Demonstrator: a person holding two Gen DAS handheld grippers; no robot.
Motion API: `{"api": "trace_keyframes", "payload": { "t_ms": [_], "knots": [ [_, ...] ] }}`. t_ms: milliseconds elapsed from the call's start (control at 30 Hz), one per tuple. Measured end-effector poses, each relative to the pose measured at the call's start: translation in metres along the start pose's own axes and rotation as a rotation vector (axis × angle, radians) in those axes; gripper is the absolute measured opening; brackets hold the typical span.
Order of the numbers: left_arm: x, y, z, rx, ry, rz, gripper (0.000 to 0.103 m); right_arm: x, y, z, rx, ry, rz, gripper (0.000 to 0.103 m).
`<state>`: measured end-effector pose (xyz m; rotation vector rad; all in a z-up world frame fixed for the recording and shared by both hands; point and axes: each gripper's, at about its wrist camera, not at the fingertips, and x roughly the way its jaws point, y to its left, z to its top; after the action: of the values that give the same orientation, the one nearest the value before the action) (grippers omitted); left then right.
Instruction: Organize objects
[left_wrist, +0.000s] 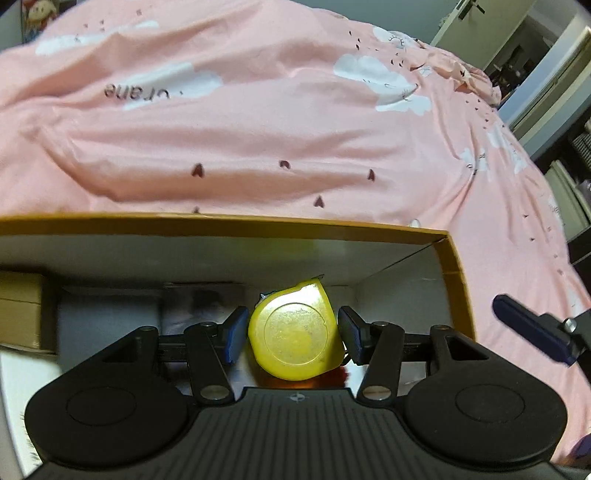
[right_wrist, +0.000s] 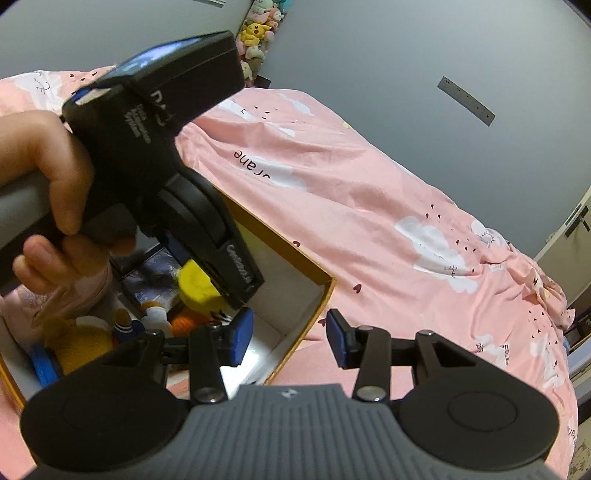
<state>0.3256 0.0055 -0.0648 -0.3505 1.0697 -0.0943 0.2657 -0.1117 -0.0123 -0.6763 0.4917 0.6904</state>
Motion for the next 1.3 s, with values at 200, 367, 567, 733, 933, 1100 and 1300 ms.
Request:
{"api": "trace_keyframes", "payload": {
  "t_ms": [200, 367, 567, 733, 933, 1100, 1300],
  "knots": [
    [-0.002, 0.002, 0.003, -0.014, -0.015, -0.036, 0.067, 0.002, -0.001, -0.003, 0.0, 0.006, 0.007, 0.046],
    [-0.016, 0.001, 0.005, 0.0, -0.038, -0.039, 0.068, 0.001, 0.0, -0.003, 0.006, 0.004, 0.011, 0.046],
    [-0.05, -0.009, -0.003, 0.069, -0.109, -0.002, 0.068, -0.008, -0.001, 0.002, 0.044, 0.001, 0.05, 0.046],
    [-0.091, -0.012, -0.016, 0.108, -0.197, 0.07, 0.07, -0.026, -0.001, 0.011, 0.105, -0.005, 0.108, 0.058],
    [-0.145, -0.012, -0.039, 0.131, -0.308, 0.135, 0.074, -0.057, 0.004, 0.021, 0.211, -0.005, 0.212, 0.061],
    [-0.186, -0.011, -0.065, 0.15, -0.413, 0.168, 0.079, -0.088, 0.017, 0.026, 0.254, -0.041, 0.247, 0.068],
    [-0.218, -0.011, -0.112, 0.171, -0.535, 0.218, 0.083, -0.126, 0.045, 0.02, 0.268, -0.108, 0.232, 0.075]
  ]
}}
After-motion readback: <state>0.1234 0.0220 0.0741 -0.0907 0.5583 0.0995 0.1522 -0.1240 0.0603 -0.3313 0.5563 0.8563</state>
